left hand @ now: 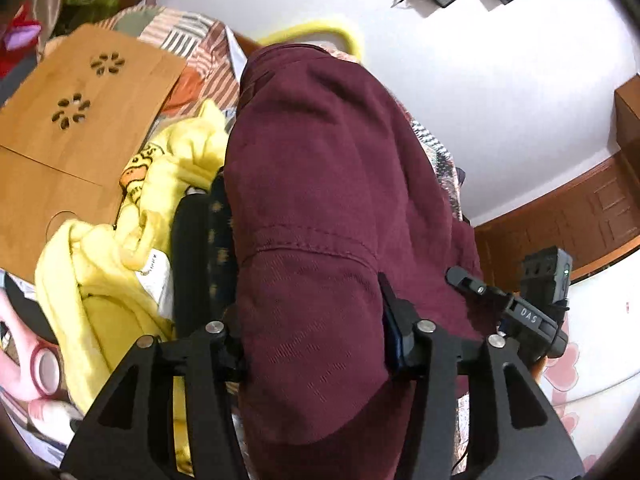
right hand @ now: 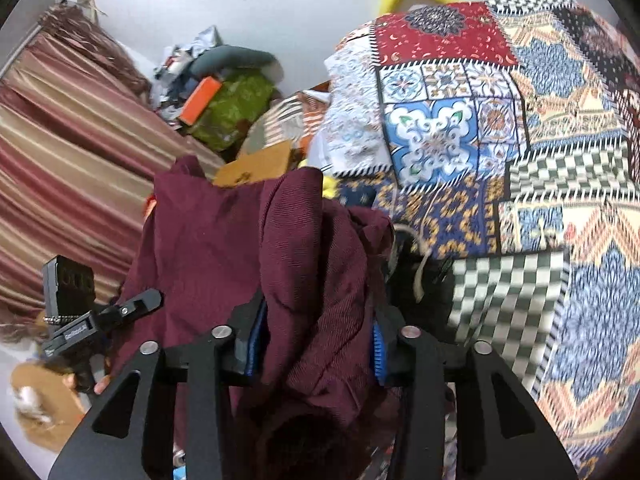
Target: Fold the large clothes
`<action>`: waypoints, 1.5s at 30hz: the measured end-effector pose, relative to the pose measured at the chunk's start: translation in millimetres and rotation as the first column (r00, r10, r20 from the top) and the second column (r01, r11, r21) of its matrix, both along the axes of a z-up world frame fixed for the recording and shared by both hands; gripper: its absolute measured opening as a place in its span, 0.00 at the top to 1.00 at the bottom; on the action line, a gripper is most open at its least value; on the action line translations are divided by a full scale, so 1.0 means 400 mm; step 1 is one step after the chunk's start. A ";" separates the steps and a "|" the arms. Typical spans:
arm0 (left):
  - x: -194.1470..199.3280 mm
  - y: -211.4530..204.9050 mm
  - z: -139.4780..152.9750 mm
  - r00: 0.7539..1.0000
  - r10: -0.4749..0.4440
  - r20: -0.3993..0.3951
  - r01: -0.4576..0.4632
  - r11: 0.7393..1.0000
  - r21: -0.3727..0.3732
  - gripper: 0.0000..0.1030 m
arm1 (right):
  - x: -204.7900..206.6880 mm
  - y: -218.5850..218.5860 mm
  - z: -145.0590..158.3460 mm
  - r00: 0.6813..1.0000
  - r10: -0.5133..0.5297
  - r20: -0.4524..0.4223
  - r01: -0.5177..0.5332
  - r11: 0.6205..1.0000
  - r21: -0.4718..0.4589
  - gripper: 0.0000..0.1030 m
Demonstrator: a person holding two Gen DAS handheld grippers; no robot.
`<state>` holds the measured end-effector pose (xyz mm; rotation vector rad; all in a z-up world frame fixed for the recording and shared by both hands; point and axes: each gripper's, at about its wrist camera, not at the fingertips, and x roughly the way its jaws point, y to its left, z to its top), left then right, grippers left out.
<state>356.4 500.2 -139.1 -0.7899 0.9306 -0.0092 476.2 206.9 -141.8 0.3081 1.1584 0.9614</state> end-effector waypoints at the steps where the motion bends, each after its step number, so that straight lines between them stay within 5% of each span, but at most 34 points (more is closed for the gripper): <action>1: 0.006 0.011 -0.012 1.000 0.000 -0.006 0.000 1.000 -0.012 0.48 | 0.010 0.009 -0.011 1.000 -0.010 0.007 0.010 1.000 -0.019 0.56; 7: 0.006 -0.007 0.012 1.000 -0.012 -0.025 0.013 0.999 0.040 0.43 | 0.023 0.029 0.005 0.999 0.020 0.042 -0.016 0.995 -0.098 0.46; 12: -0.013 -0.036 0.053 0.999 0.015 -0.042 -0.008 0.987 0.158 0.43 | -0.012 0.002 0.084 0.989 0.026 0.147 -0.005 0.990 -0.142 0.46; 15: -0.033 -0.063 0.106 0.999 0.045 -0.019 -0.038 0.956 0.291 0.43 | -0.042 -0.009 0.136 0.976 0.032 0.217 -0.007 0.993 -0.118 0.45; 17: -0.056 -0.094 0.164 0.997 0.071 0.027 -0.076 0.909 0.410 0.43 | -0.067 -0.007 0.162 0.964 0.036 0.264 -0.010 0.995 -0.102 0.44; 22: -0.094 -0.175 0.223 0.993 -0.024 0.117 -0.034 0.885 0.465 0.43 | -0.149 0.040 0.165 0.926 0.123 0.358 -0.079 0.988 -0.136 0.42; 28: -0.087 -0.229 0.117 0.999 -0.028 -0.025 0.037 0.795 0.605 0.41 | -0.195 0.104 0.059 0.925 0.197 0.325 -0.139 0.971 -0.192 0.38; 30: -0.099 -0.213 0.080 0.999 -0.027 -0.029 0.039 0.795 0.606 0.33 | -0.207 0.113 0.040 0.921 0.208 0.330 -0.144 0.967 -0.208 0.37; 36: -0.127 -0.160 0.045 1.000 0.010 -0.005 -0.007 0.866 0.499 0.30 | -0.242 0.115 0.055 0.890 0.235 0.390 -0.145 0.958 -0.246 0.36; 45: -0.191 -0.244 0.149 0.998 0.042 0.045 -0.060 0.819 0.571 0.31 | -0.266 -0.019 0.161 0.910 0.138 0.392 -0.082 0.984 -0.156 0.36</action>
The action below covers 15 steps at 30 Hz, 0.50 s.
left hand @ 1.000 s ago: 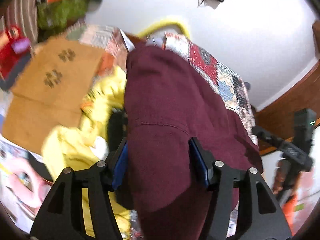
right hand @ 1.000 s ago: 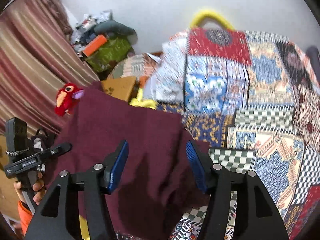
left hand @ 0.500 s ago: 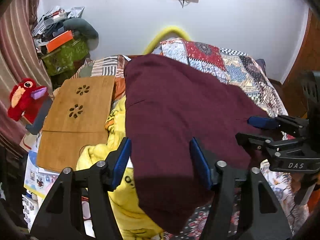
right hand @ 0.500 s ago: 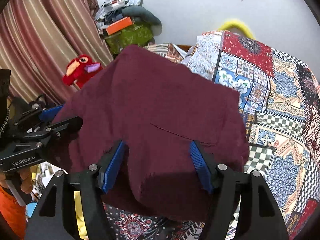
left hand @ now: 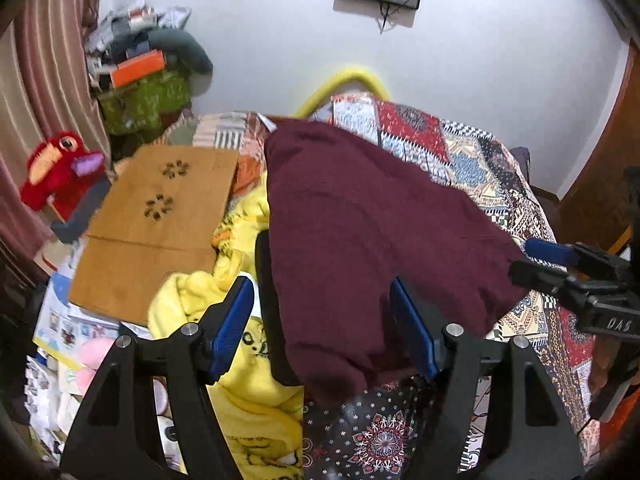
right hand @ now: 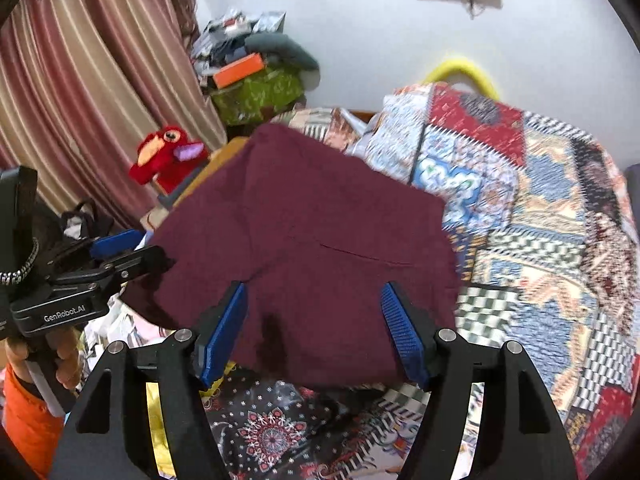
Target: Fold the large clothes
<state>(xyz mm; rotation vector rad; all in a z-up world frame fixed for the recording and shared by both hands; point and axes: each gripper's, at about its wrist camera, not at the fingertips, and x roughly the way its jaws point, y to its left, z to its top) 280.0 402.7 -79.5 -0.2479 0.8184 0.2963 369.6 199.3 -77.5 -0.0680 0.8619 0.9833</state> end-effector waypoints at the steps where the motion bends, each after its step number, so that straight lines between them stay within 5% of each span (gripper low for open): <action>1: -0.016 -0.019 0.022 1.000 0.001 0.017 -0.001 1.000 0.019 0.31 | -0.009 -0.016 0.014 1.000 -0.008 0.011 0.007 1.000 0.011 0.36; 7: -0.125 -0.130 0.150 0.987 -0.032 0.155 0.022 0.997 0.067 0.31 | -0.093 -0.150 0.134 0.992 -0.059 0.116 0.046 0.993 0.111 0.36; 15: -0.314 -0.320 0.314 0.926 -0.066 0.371 -0.005 0.982 0.187 0.31 | -0.262 -0.343 0.283 0.949 -0.160 0.273 0.074 0.951 0.300 0.36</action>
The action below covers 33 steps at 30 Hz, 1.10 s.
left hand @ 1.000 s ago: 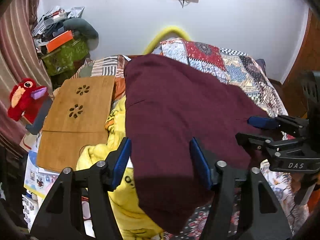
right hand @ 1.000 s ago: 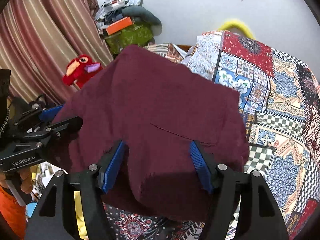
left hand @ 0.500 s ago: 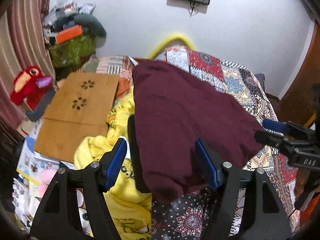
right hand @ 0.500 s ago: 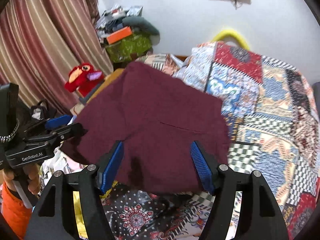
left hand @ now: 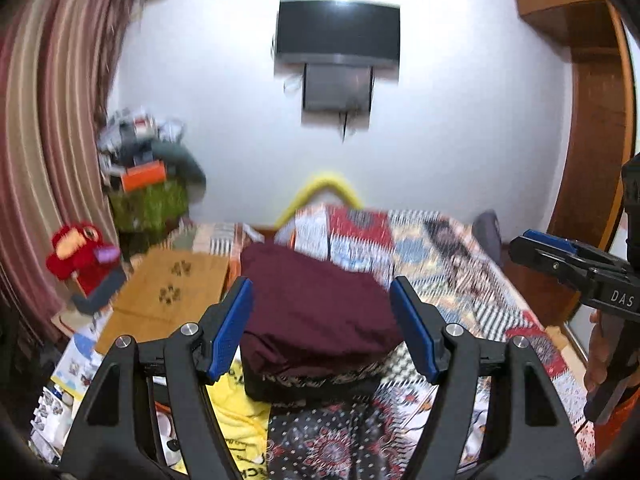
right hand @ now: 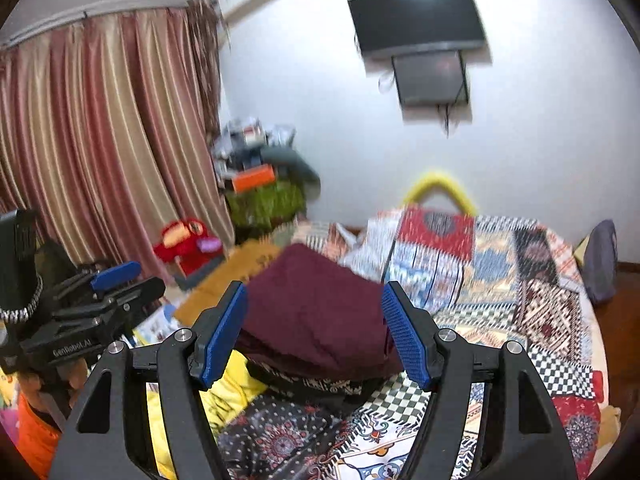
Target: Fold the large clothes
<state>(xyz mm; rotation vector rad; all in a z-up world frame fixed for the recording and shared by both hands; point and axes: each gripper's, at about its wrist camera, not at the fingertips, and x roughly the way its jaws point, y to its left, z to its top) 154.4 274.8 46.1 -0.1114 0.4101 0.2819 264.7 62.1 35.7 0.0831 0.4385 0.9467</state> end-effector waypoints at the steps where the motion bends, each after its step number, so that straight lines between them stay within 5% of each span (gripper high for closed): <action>1: -0.031 -0.026 0.016 0.999 0.000 0.032 0.000 1.000 0.012 0.31 | -0.021 -0.021 0.013 1.000 -0.006 0.019 0.005 1.000 0.021 0.36; 12: -0.267 -0.224 0.084 0.965 0.050 0.256 -0.084 0.989 0.125 0.31 | -0.204 -0.153 0.067 0.982 -0.073 0.174 0.041 0.983 0.178 0.31; 22: -0.322 -0.266 0.058 0.953 0.114 0.281 -0.156 0.979 0.134 0.08 | -0.258 -0.148 0.055 0.957 -0.148 0.250 0.110 0.981 0.160 0.01; 33: -0.336 -0.252 0.041 0.949 0.136 0.284 -0.175 0.978 0.117 0.05 | -0.263 -0.147 0.039 0.958 -0.161 0.236 0.132 0.982 0.135 0.00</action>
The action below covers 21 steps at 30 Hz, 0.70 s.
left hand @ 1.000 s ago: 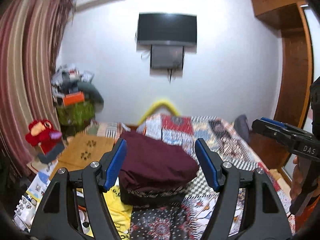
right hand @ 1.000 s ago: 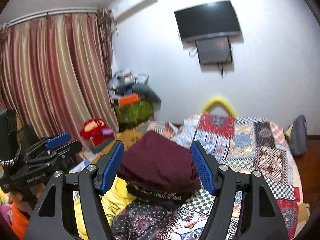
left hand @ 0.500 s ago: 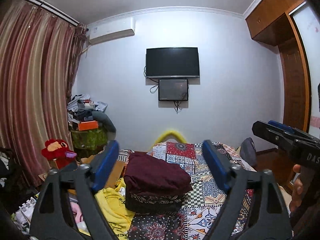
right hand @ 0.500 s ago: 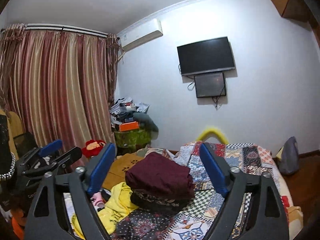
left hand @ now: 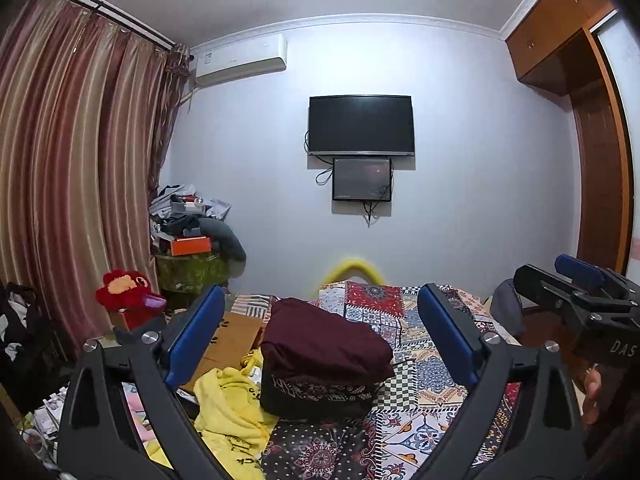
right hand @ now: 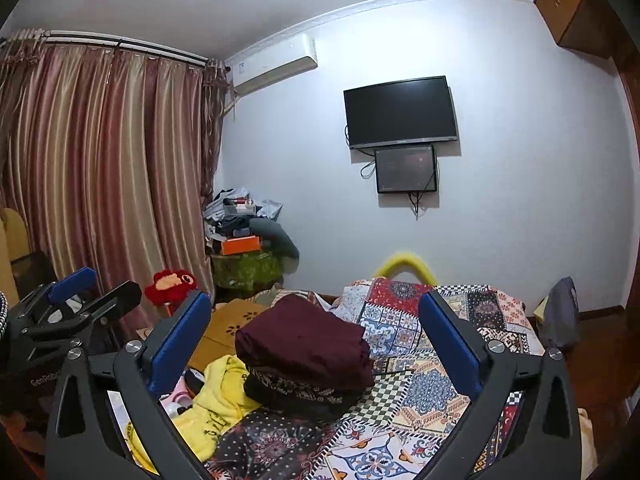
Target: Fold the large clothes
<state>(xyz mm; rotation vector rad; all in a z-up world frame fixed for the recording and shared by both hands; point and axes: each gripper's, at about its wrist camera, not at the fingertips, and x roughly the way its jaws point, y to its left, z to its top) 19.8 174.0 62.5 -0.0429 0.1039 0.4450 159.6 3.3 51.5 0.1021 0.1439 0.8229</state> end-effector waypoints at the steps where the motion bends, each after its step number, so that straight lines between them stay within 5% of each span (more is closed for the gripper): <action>1: 0.002 0.001 -0.001 1.000 -0.001 -0.002 0.001 1.000 0.001 0.05 | 0.000 -0.002 -0.002 1.000 0.001 -0.002 -0.001 1.000 -0.001 0.00; 21: 0.043 0.011 -0.032 0.999 -0.019 -0.032 0.018 0.999 -0.028 0.04 | 0.004 -0.019 -0.021 0.999 0.000 -0.042 -0.002 0.999 -0.033 0.00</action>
